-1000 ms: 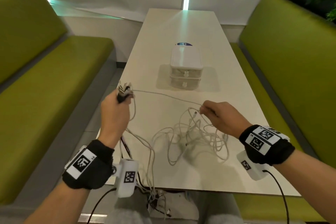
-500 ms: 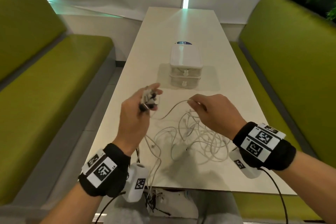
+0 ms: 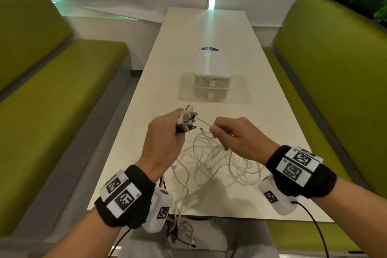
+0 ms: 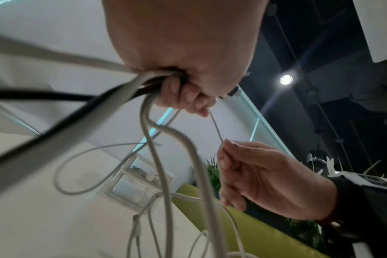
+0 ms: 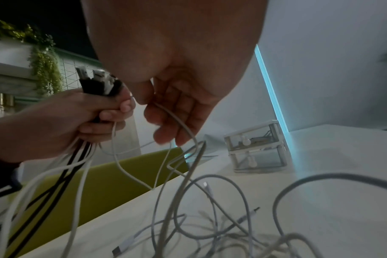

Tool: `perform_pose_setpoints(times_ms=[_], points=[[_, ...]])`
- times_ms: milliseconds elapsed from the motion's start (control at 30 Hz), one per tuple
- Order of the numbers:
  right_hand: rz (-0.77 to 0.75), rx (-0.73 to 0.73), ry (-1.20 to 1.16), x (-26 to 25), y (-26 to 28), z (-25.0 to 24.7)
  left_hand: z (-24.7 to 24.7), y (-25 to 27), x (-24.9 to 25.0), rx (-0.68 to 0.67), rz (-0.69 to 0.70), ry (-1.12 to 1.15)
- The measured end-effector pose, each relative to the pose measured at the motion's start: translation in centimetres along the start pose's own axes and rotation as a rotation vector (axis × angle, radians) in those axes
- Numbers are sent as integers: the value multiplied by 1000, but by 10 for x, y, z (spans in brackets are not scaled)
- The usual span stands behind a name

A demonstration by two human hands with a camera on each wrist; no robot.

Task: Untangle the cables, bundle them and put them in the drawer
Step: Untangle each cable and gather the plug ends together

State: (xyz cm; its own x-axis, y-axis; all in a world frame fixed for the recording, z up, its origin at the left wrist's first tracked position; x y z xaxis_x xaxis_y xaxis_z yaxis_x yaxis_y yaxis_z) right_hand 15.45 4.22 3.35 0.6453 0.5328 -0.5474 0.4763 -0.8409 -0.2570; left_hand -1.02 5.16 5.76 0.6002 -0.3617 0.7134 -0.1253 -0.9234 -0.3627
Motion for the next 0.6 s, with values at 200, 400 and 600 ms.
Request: perform_pose_setpoints(times_ms=[200, 400, 600], points=[[-21, -88, 63, 5, -10, 3, -11, 4, -7, 69, -115, 326], [41, -134, 239, 38, 2, -4, -49, -14, -31, 199, -300, 689], [136, -65, 220, 45, 6, -19, -47, -15, -29, 222, -295, 68]])
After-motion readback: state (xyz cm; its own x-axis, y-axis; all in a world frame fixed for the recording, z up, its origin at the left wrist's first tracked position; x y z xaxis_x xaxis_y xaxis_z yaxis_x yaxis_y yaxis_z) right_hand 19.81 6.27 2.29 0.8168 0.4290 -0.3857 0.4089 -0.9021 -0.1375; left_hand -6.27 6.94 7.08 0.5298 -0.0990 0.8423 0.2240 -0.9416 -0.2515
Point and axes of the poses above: each hand's wrist, its own y-axis away from the middle knuckle, its own z-axis out of the palm, x = y × z, the point moved 8 cm from there along -y, towards the middle knuckle, and after that the axes turned 13 degrees about -z, right-handed, at the moved point
